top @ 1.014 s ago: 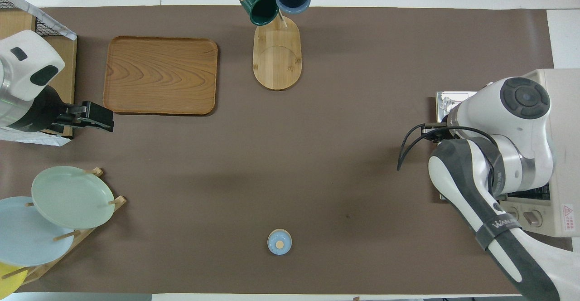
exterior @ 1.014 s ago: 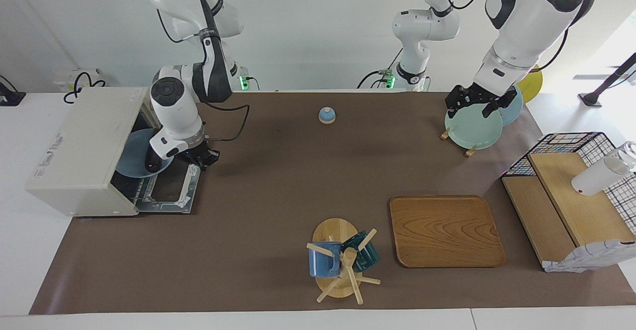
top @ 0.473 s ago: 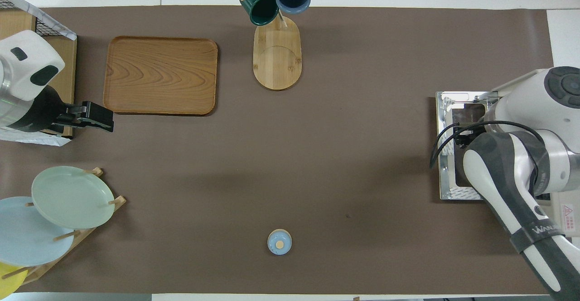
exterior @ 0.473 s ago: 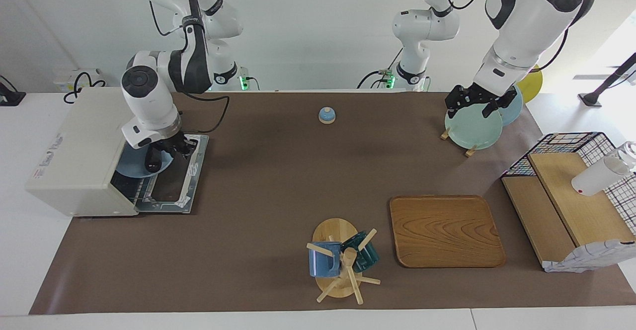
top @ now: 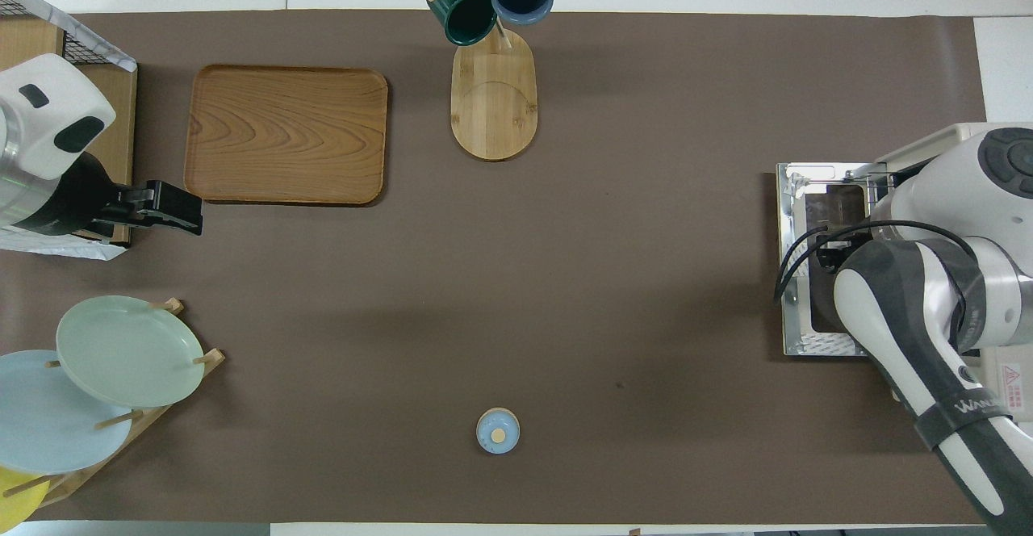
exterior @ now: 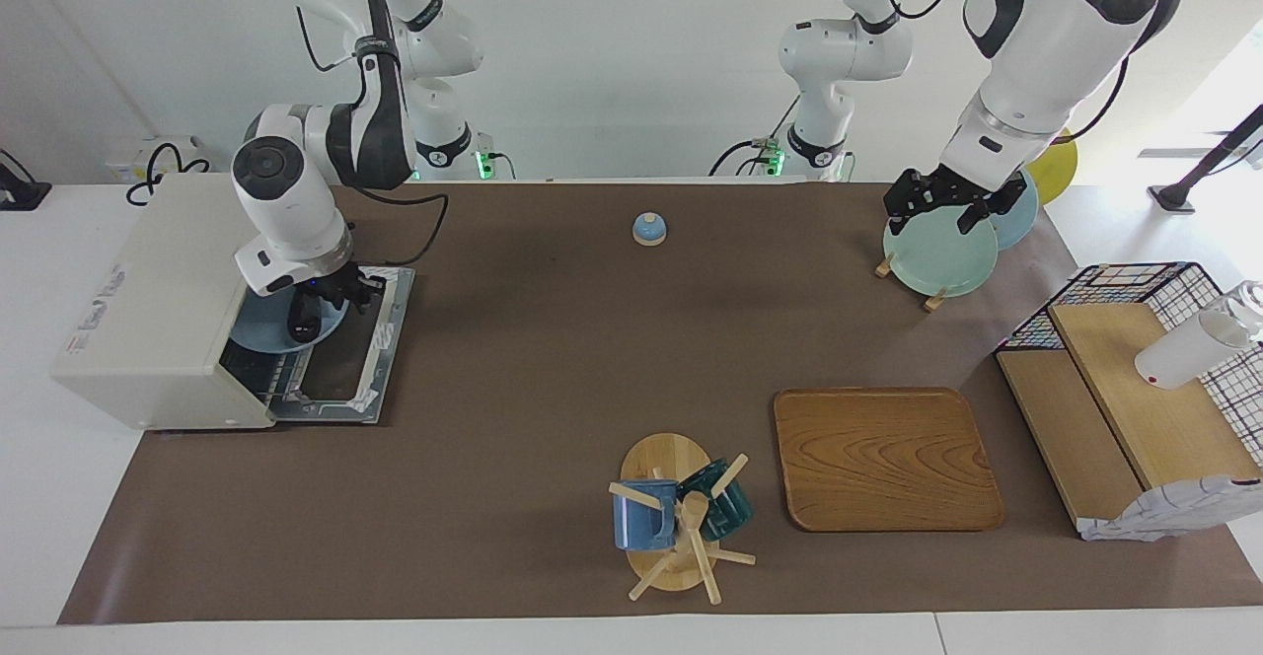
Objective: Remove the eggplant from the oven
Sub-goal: 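Pull the plate out of the oven with the right gripper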
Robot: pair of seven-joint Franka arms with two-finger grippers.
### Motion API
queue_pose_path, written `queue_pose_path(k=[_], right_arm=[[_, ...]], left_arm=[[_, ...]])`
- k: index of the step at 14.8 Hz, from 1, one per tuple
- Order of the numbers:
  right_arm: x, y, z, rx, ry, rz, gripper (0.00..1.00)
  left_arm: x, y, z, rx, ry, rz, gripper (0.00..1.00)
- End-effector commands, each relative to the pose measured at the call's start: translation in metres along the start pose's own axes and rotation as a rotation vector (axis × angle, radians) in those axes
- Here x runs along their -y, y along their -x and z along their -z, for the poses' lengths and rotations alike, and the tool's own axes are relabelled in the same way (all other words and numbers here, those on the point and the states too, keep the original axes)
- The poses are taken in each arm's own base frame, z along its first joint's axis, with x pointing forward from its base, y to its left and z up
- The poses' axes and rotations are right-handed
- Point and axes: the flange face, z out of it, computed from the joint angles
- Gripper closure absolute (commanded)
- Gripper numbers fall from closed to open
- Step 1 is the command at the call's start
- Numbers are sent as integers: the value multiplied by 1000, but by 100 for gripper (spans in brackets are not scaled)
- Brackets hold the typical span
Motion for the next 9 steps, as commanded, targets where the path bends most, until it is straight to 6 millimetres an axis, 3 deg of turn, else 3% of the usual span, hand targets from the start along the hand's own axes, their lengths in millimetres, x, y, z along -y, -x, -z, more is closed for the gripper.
queue_pose_path(k=[1, 7, 8, 9], right_arm=[[-17, 8, -3, -19, 0, 42, 66], [-17, 15, -15, -44, -8, 40, 75], [-17, 15, -15, -44, -8, 41, 84], [-17, 15, -15, -46, -8, 44, 100]], left_arm=[[3, 1, 4, 2, 6, -3, 0], [3, 1, 4, 2, 6, -2, 0], [3, 1, 4, 4, 6, -3, 0], [3, 1, 4, 4, 6, -3, 0]])
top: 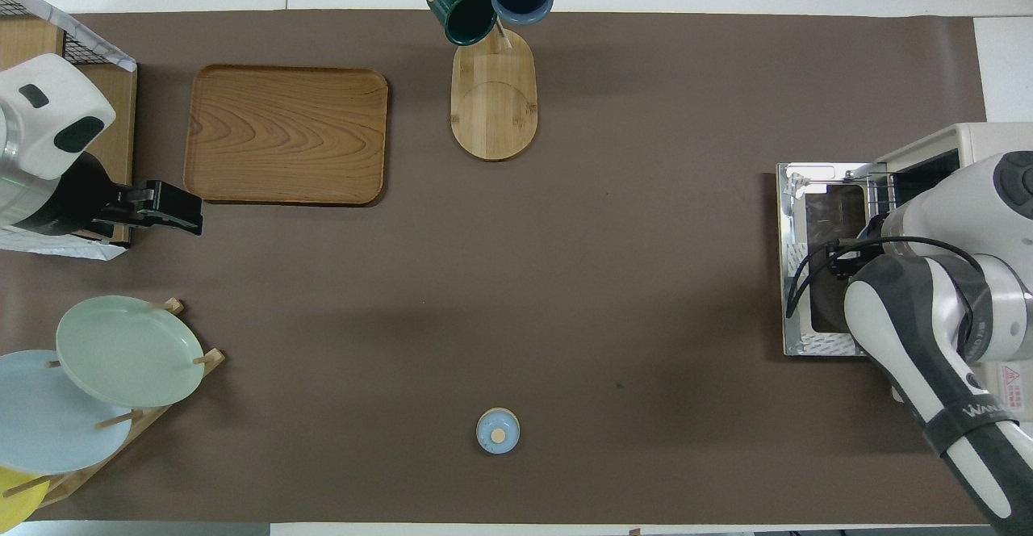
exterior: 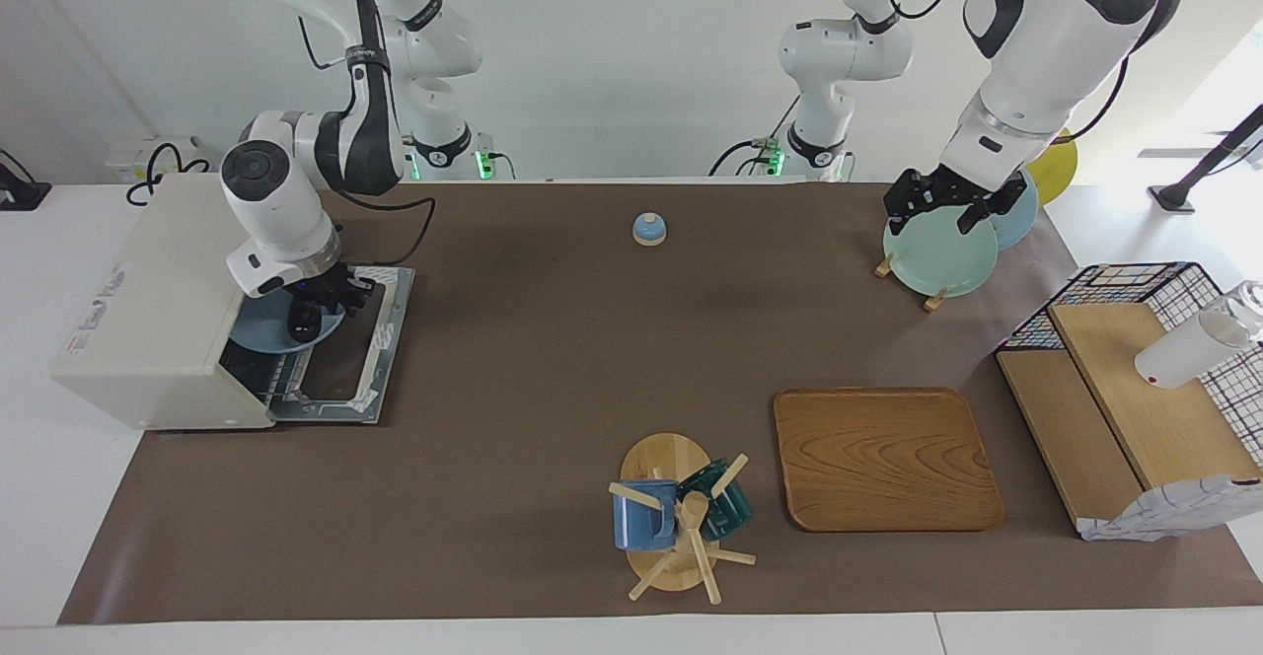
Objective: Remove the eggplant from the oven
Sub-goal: 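Pull the plate out of the oven with the right gripper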
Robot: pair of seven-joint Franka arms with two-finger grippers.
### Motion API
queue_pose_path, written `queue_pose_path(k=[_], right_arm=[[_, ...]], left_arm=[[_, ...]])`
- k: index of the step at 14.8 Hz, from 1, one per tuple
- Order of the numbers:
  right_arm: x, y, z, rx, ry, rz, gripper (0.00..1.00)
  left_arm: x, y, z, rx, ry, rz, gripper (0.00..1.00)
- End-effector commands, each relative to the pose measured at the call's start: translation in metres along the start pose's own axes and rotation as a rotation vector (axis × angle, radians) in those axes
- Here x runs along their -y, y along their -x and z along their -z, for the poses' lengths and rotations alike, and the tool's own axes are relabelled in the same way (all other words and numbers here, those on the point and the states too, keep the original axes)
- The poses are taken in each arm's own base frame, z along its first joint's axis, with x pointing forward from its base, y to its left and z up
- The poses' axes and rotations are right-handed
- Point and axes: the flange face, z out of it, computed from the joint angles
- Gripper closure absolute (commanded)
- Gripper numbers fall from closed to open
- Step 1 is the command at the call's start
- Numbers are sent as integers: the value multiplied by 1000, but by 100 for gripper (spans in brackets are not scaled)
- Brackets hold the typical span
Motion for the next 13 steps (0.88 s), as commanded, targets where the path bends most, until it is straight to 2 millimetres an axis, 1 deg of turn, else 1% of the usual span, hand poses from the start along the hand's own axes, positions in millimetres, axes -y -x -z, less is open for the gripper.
queue_pose_path(k=[1, 2, 3, 4, 6, 7, 8, 9, 13], right_arm=[[2, 7, 6, -27, 9, 33, 100], [5, 5, 8, -24, 22, 45, 100], [6, 2, 15, -31, 36, 56, 100], [14, 1, 18, -32, 38, 63, 100], [54, -3, 35, -25, 50, 111, 100], [74, -5, 48, -29, 52, 105, 100], [103, -4, 57, -34, 59, 103, 100], [133, 1, 67, -49, 62, 101, 100], [246, 24, 89, -109, 63, 51, 100]], left_arm=[[3, 1, 4, 4, 6, -3, 0], [3, 2, 5, 2, 6, -3, 0], [3, 1, 4, 4, 6, -2, 0], [3, 1, 4, 4, 6, -3, 0], [3, 2, 5, 2, 6, -2, 0], [2, 1, 4, 2, 6, -5, 0], [3, 1, 4, 2, 6, -2, 0], [3, 1, 4, 4, 6, -3, 0], [3, 1, 4, 2, 6, -3, 0]])
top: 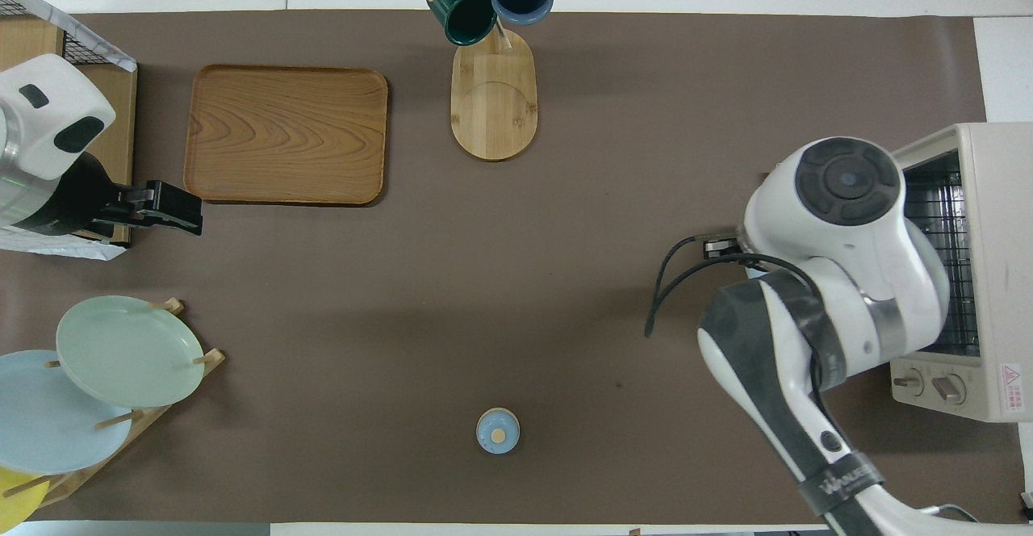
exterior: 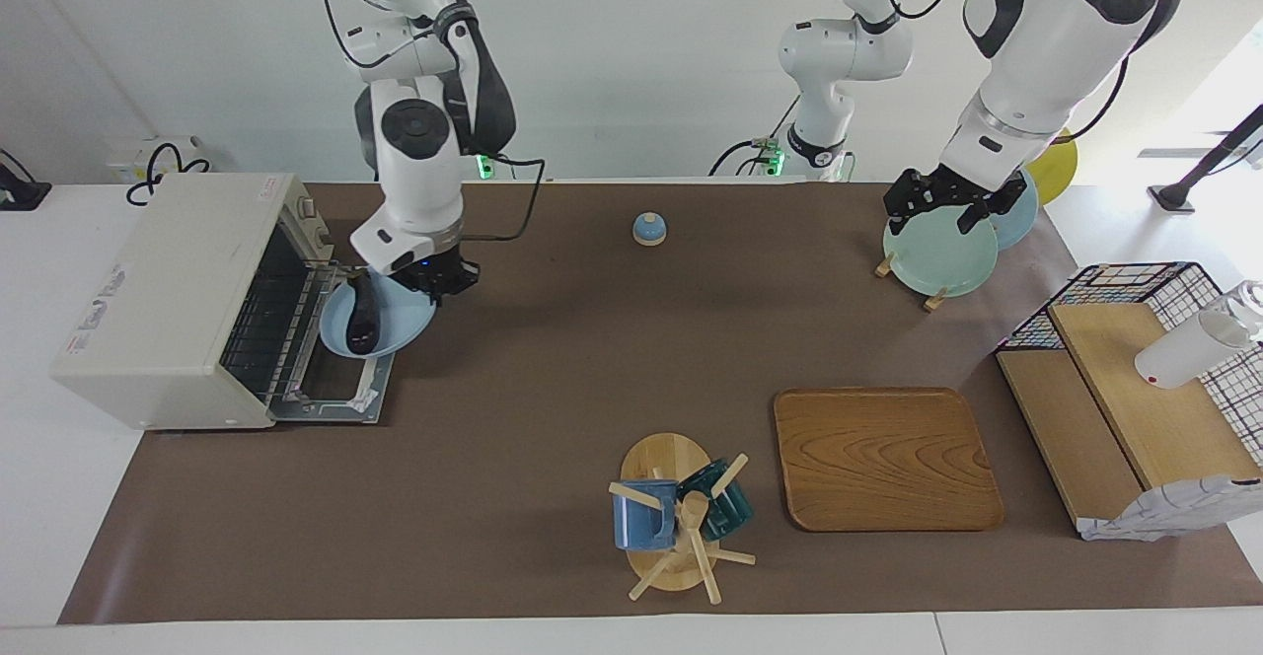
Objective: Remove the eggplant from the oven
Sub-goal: 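Pull the plate out of the oven with the right gripper, then lower the plate onto the table center and open the right gripper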
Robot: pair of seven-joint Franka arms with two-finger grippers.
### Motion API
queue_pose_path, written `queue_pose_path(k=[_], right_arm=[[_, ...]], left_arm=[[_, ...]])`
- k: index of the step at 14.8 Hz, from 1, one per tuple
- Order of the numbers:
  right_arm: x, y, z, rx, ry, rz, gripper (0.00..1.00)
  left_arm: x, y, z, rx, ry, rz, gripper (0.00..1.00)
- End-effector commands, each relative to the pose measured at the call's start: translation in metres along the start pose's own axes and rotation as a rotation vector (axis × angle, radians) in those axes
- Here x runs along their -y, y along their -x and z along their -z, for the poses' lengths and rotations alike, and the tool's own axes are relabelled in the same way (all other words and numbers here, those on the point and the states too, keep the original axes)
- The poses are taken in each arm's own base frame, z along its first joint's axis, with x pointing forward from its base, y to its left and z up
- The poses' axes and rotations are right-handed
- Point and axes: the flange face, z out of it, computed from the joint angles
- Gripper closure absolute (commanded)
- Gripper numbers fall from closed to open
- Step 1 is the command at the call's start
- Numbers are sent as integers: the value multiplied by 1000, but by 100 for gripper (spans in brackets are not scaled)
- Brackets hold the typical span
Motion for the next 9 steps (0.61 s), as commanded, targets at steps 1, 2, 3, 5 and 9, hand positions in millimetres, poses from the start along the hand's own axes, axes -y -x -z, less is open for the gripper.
queue_pose_path(k=[1, 2, 3, 5, 9], right_arm=[[65, -7, 14, -12, -4, -27, 100], [88, -7, 24, -1, -33, -45, 100], [117, -14, 30, 20, -51, -81, 100], [192, -20, 34, 25, -26, -138, 100], [264, -21, 13, -25, -81, -189, 100]], left_arm=[[3, 2, 5, 2, 6, -3, 0], [3, 1, 4, 4, 6, -3, 0], [3, 1, 4, 2, 6, -3, 0], [3, 1, 4, 4, 6, -3, 0], [2, 1, 4, 2, 6, -5, 0]])
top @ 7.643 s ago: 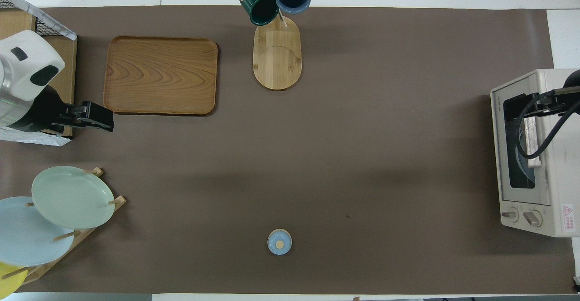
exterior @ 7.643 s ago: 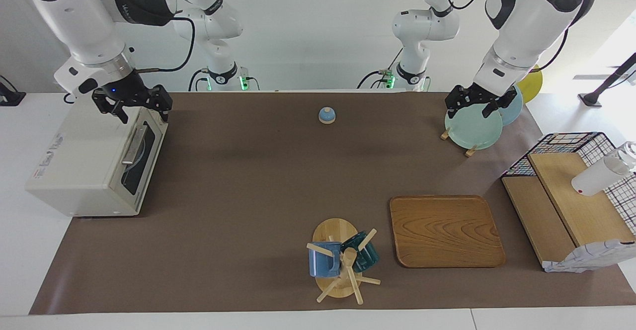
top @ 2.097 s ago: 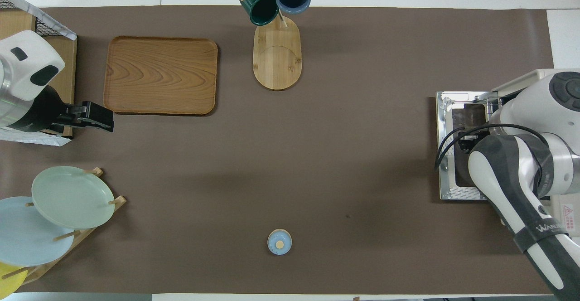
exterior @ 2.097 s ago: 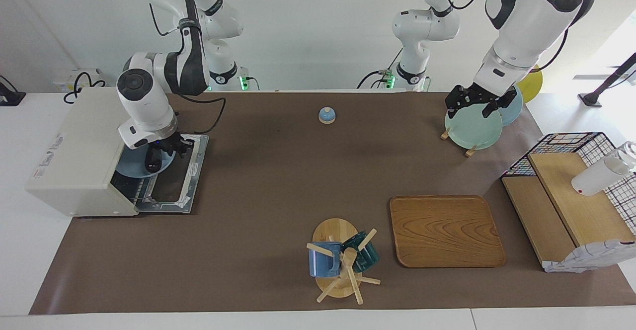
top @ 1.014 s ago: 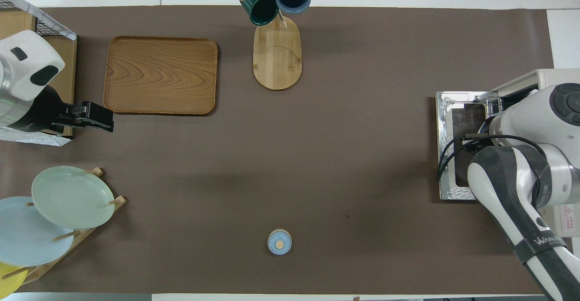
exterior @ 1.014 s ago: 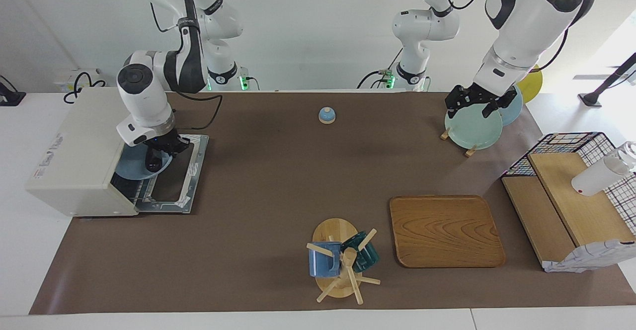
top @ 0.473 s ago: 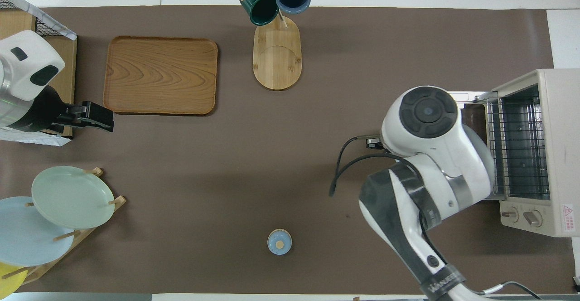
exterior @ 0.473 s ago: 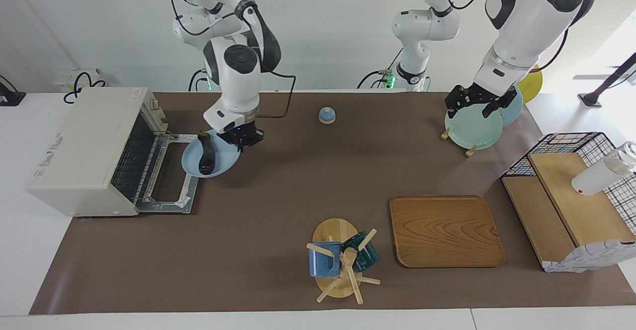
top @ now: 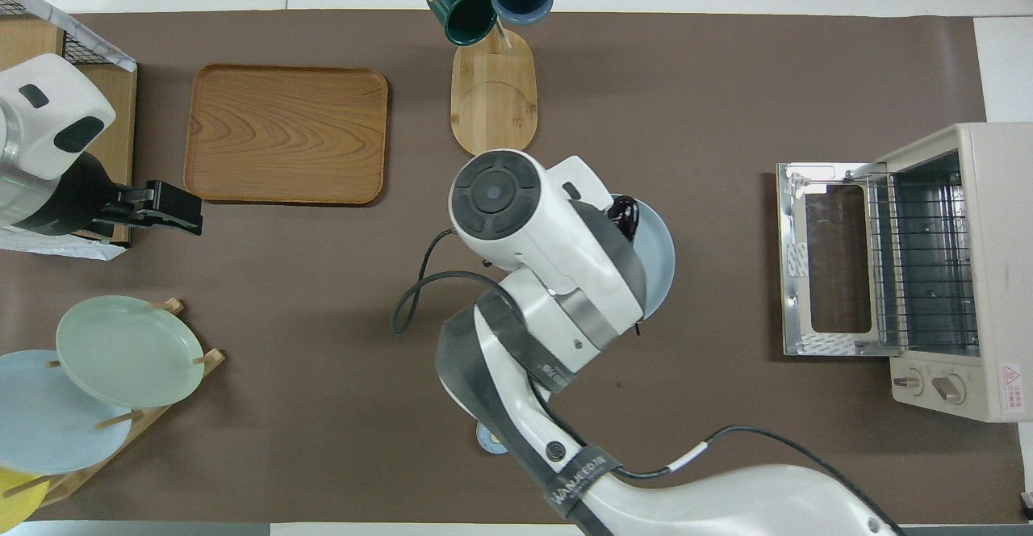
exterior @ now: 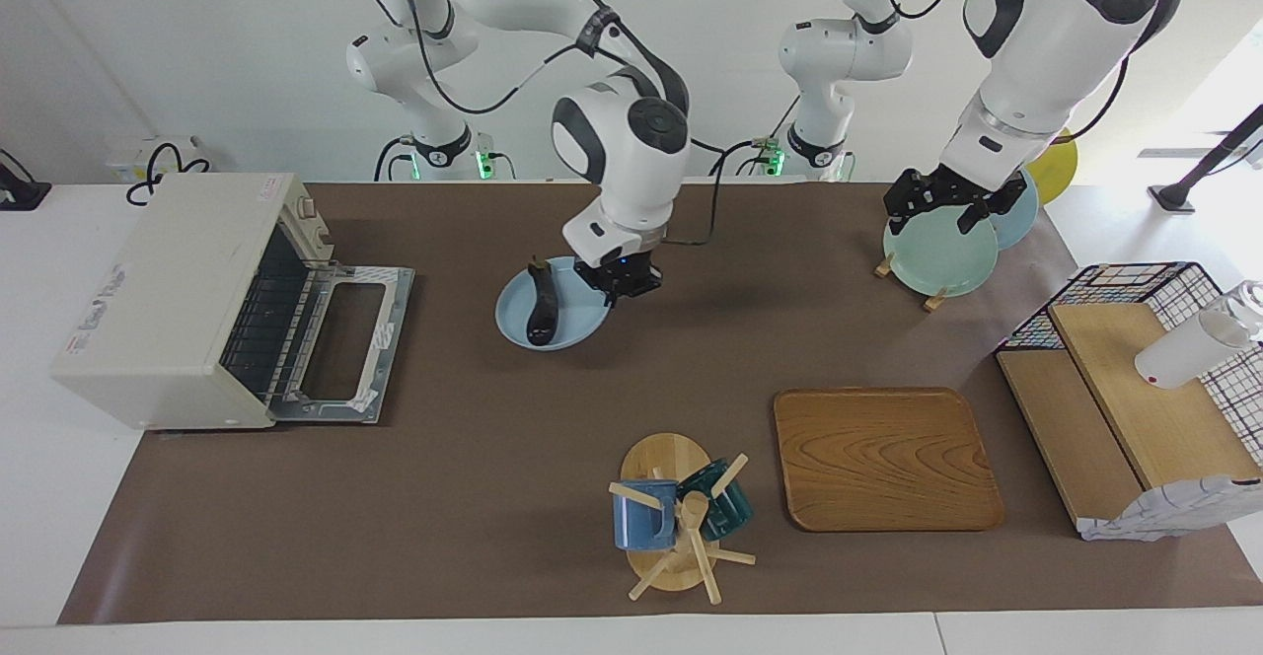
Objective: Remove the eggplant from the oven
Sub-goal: 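Lower the plate onto the table center and open the right gripper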
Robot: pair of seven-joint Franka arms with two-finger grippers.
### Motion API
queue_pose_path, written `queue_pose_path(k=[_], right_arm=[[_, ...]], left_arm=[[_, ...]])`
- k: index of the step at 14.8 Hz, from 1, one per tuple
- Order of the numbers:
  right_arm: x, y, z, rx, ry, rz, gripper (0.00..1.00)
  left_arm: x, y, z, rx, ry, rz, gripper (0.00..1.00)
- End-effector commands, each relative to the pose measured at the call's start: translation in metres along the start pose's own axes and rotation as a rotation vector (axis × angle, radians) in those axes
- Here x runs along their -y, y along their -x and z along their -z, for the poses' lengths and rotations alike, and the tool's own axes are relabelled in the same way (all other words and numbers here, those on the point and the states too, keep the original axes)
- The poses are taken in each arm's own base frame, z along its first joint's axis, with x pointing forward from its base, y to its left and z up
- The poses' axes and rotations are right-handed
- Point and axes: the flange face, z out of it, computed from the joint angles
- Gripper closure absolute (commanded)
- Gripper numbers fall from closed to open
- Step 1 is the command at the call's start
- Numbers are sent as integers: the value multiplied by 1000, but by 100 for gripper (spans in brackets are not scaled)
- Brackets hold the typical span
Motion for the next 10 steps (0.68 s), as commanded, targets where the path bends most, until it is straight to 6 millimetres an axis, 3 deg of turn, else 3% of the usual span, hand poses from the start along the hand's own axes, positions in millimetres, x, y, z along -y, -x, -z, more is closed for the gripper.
queue_pose_path(k=[1, 5, 8, 9, 10], right_arm=[[31, -9, -8, -8, -92, -52, 100], [47, 15, -33, 12, -141, -52, 100], [45, 7, -30, -13, -177, -56, 98], [46, 4, -29, -25, -189, -54, 80], [47, 3, -25, -33, -197, -53, 72]], left_arm=[[3, 1, 4, 2, 6, -3, 0], [3, 1, 4, 4, 6, -3, 0], [3, 1, 4, 4, 6, -3, 0], [2, 1, 4, 4, 6, -3, 0], [2, 2, 5, 2, 6, -2, 0]])
